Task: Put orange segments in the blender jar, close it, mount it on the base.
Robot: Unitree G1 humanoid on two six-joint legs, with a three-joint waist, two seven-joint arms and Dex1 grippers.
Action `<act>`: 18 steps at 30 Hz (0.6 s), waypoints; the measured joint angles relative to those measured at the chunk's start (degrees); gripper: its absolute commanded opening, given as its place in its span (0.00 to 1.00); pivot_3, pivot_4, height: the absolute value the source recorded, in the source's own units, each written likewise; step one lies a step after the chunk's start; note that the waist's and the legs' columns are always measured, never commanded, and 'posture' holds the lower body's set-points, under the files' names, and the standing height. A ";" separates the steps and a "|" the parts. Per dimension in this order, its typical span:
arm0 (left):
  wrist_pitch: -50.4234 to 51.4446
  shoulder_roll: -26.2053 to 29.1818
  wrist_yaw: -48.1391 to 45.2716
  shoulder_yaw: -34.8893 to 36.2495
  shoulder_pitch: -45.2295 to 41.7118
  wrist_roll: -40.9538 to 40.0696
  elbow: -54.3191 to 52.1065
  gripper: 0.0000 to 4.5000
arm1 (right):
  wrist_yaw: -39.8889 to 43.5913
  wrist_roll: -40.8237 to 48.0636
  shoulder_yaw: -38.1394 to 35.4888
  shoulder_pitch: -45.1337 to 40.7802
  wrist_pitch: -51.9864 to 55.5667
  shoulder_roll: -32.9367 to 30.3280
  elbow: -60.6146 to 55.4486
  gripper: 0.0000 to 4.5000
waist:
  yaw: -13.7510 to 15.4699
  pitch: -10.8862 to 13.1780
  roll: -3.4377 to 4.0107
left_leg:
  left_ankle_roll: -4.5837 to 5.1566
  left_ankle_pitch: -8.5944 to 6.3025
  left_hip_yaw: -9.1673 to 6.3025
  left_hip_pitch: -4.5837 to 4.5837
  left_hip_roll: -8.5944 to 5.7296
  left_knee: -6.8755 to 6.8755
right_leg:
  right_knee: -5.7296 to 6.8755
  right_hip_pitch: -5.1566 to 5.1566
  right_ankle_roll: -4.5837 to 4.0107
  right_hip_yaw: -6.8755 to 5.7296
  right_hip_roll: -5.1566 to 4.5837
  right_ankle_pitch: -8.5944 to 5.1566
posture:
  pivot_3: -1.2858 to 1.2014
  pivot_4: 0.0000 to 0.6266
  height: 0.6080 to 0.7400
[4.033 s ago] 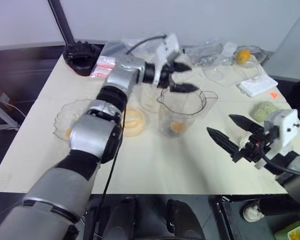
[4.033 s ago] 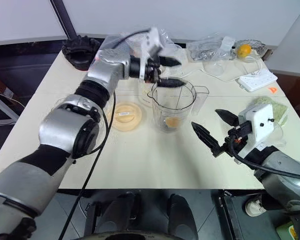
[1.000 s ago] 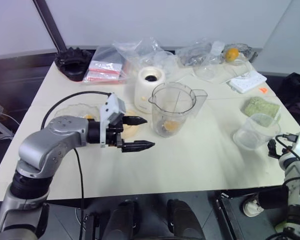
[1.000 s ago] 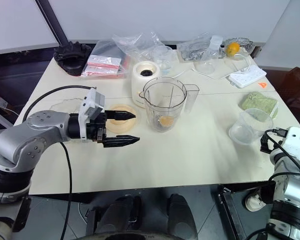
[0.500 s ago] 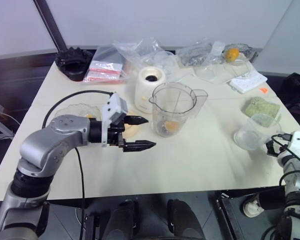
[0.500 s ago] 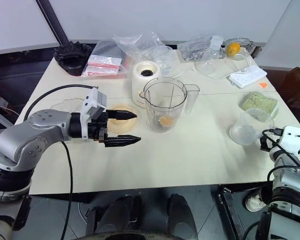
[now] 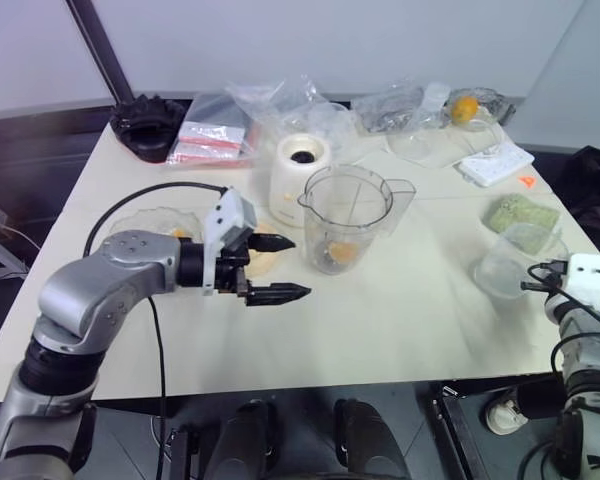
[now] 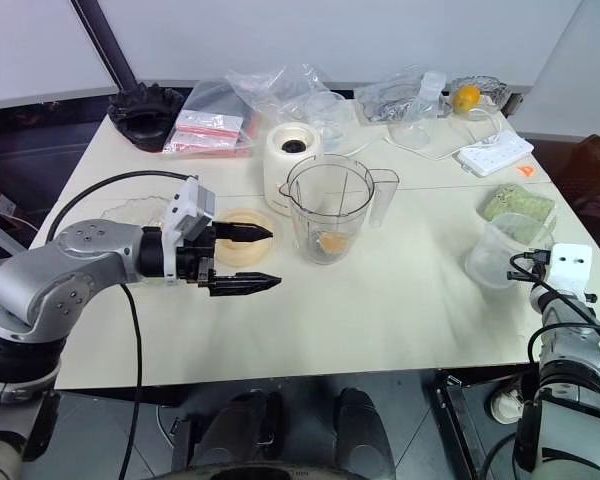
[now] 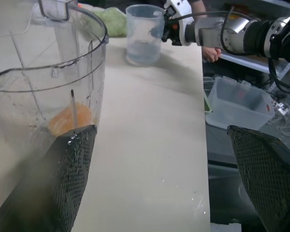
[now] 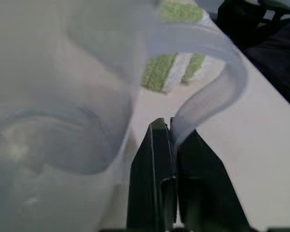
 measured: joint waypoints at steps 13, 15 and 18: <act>0.04 3.33 -1.09 1.01 -0.89 -1.79 0.37 1.00 | -0.67 3.56 -0.09 -1.55 9.06 -0.03 -13.52 0.01 | -0.19 0.08 0.10 | 0.00 0.00 0.03 0.06 0.14 -0.03 | 0.02 -0.01 0.00 0.05 0.14 0.00 | 0.52 0.24 1.00; 0.04 4.38 -2.13 2.29 -1.98 -2.45 2.23 1.00 | 0.08 4.01 0.61 -2.42 14.32 -1.37 -19.67 0.01 | -0.05 0.15 0.20 | 0.00 0.00 0.03 0.05 0.18 -0.04 | 0.05 -0.05 -0.01 0.05 0.17 0.00 | 0.52 0.24 1.00; -1.40 7.37 -4.28 3.18 -3.24 -1.73 4.57 1.00 | 2.79 4.40 1.75 -5.80 21.18 -5.49 -26.68 0.01 | 0.03 0.16 0.22 | 0.00 0.00 0.05 0.05 0.19 -0.10 | 0.05 -0.11 -0.01 0.05 0.19 0.00 | 0.52 0.24 1.00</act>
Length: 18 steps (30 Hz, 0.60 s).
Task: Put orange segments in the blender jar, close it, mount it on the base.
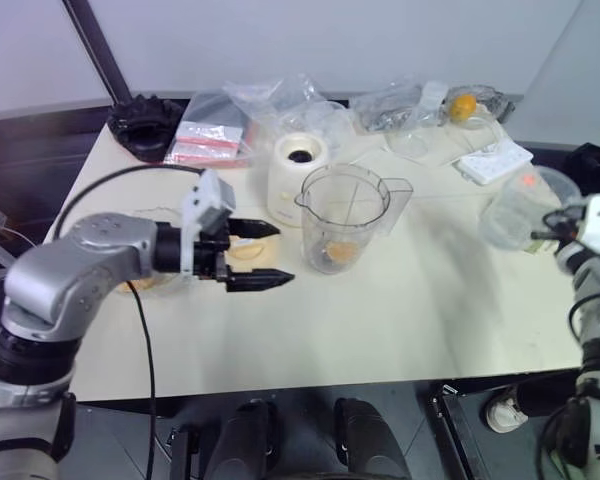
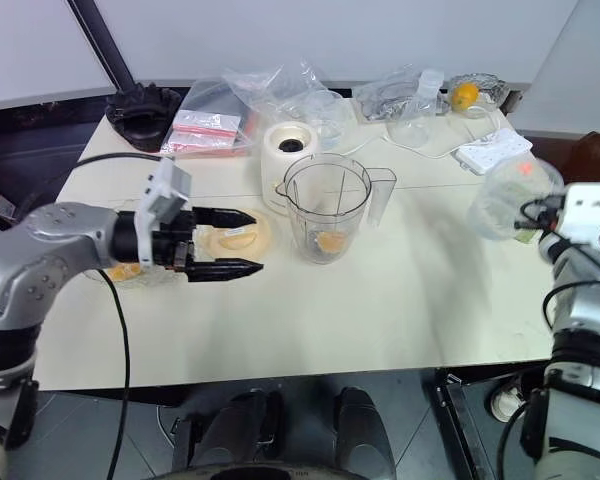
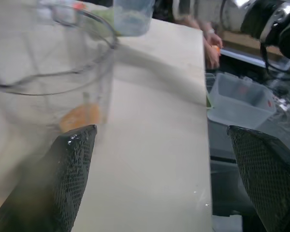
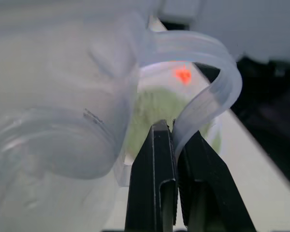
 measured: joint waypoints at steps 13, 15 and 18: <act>-6.83 -0.21 -4.48 -1.26 -1.69 6.35 7.43 1.00 | 9.89 -2.48 10.81 -20.97 7.45 -3.74 -5.04 0.01 | 0.17 0.14 -0.16 | -0.02 -0.01 0.11 -0.34 0.11 -0.26 | -0.13 -0.42 -0.01 0.00 0.03 0.01 | 0.52 0.24 1.00; -6.74 -0.37 -4.43 -0.90 -1.32 6.17 7.50 1.00 | 11.22 -2.56 12.20 -21.61 7.50 -2.82 -4.97 0.01 | 0.21 0.14 -0.16 | -0.02 -0.01 0.12 -0.44 0.11 -0.26 | -0.14 -0.51 0.00 0.00 0.03 0.02 | 0.52 0.24 1.00; -6.71 -0.41 -4.11 -0.38 -0.01 6.01 7.47 1.00 | 12.70 -2.98 13.81 -21.85 7.53 -1.97 -5.19 0.01 | 0.21 0.14 -0.15 | -0.02 -0.01 0.12 -0.47 0.11 -0.26 | -0.14 -0.54 0.01 0.00 0.02 0.02 | 0.52 0.24 1.00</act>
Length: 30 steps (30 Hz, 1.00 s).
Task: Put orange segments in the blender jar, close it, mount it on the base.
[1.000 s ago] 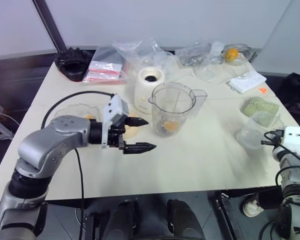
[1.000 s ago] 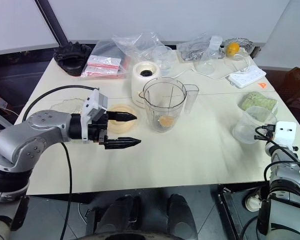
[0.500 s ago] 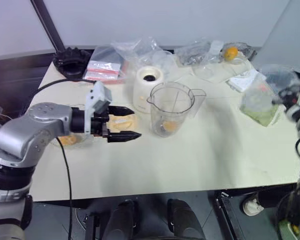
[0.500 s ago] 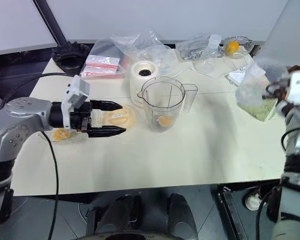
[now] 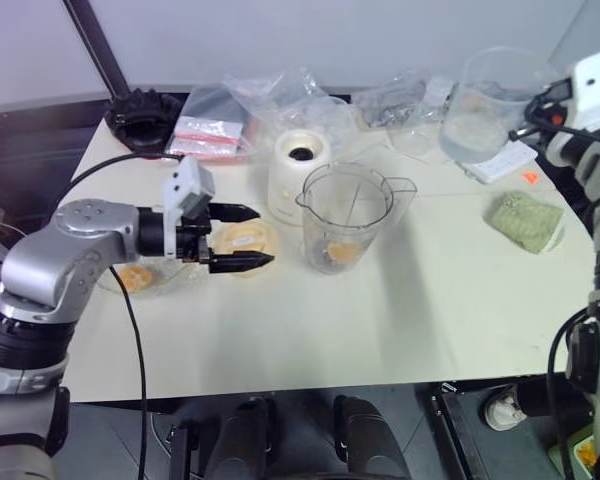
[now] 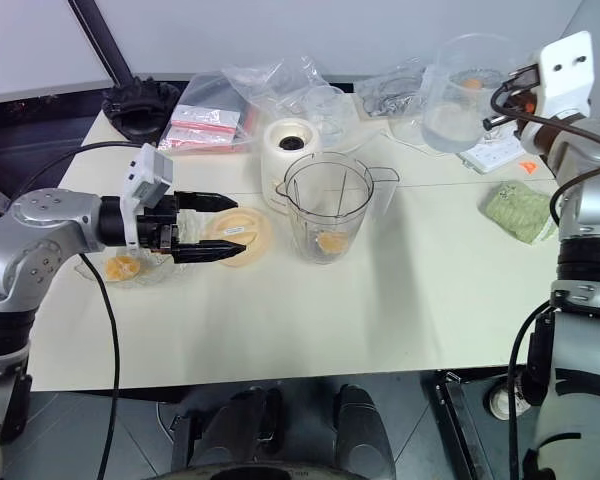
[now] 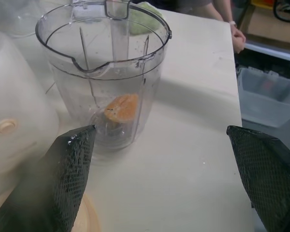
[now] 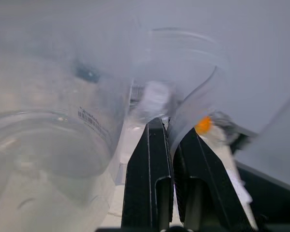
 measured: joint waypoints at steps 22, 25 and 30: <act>0.22 -2.28 2.86 0.16 1.98 0.09 -0.31 1.00 | 4.45 -18.31 14.23 -3.33 -18.81 1.17 0.73 0.01 | -0.34 0.01 0.01 | -0.02 0.01 0.01 0.04 0.02 0.02 | 0.08 -0.03 -0.01 -0.01 0.03 0.01 | 0.52 0.24 1.00; 0.27 -2.33 3.42 0.16 2.30 0.08 -0.56 1.00 | 4.32 -20.22 14.87 -4.12 -21.48 1.59 2.18 0.01 | -0.33 0.01 0.01 | -0.02 0.01 0.02 0.04 0.02 0.02 | 0.08 -0.03 -0.01 -0.01 0.02 0.01 | 0.52 0.24 1.00; 0.38 -2.44 3.68 0.16 2.41 0.02 -1.29 1.00 | 3.92 -22.55 16.12 -5.37 -24.91 2.11 3.95 0.01 | -0.28 0.01 0.01 | -0.03 0.02 0.01 0.04 0.02 0.02 | 0.09 -0.03 -0.01 -0.01 0.02 0.01 | 0.52 0.24 1.00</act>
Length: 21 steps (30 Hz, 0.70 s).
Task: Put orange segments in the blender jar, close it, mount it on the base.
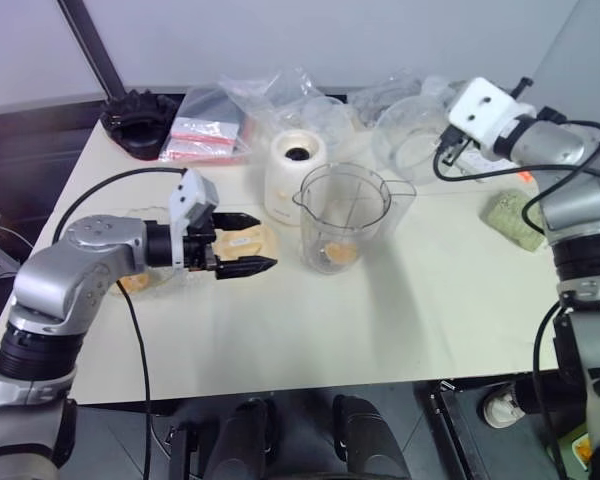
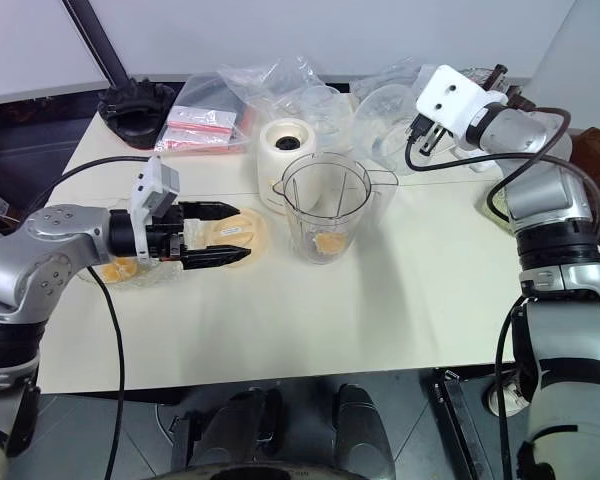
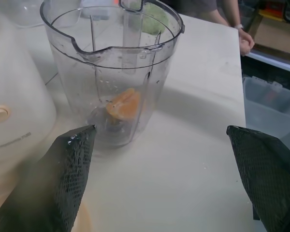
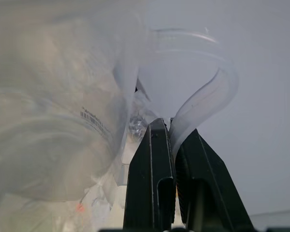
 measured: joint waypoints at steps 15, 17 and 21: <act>0.12 -0.11 0.08 0.00 -0.01 0.01 0.00 1.00 | -4.70 -7.20 2.04 -1.61 -8.25 0.13 2.16 0.01 | 0.01 0.00 0.00 | -0.03 0.02 0.00 0.00 0.00 0.00 | 0.02 0.00 0.00 0.00 0.00 0.00 | 0.52 0.24 1.00; 0.16 -0.11 0.10 0.00 -0.01 0.01 0.00 1.00 | -5.80 -8.52 2.30 -1.64 -9.46 0.11 2.23 0.01 | 0.00 0.00 0.00 | -0.03 0.02 0.00 0.00 0.00 0.00 | 0.02 0.00 0.00 0.00 0.00 0.00 | 0.52 0.24 1.00; 0.16 -0.13 0.12 0.00 -0.01 0.01 0.00 1.00 | -7.49 -10.53 2.45 -1.77 -11.34 0.09 2.73 0.01 | 0.00 0.00 0.00 | -0.04 0.03 0.00 0.00 -0.01 0.00 | 0.02 0.00 0.00 0.00 0.00 0.00 | 0.52 0.24 1.00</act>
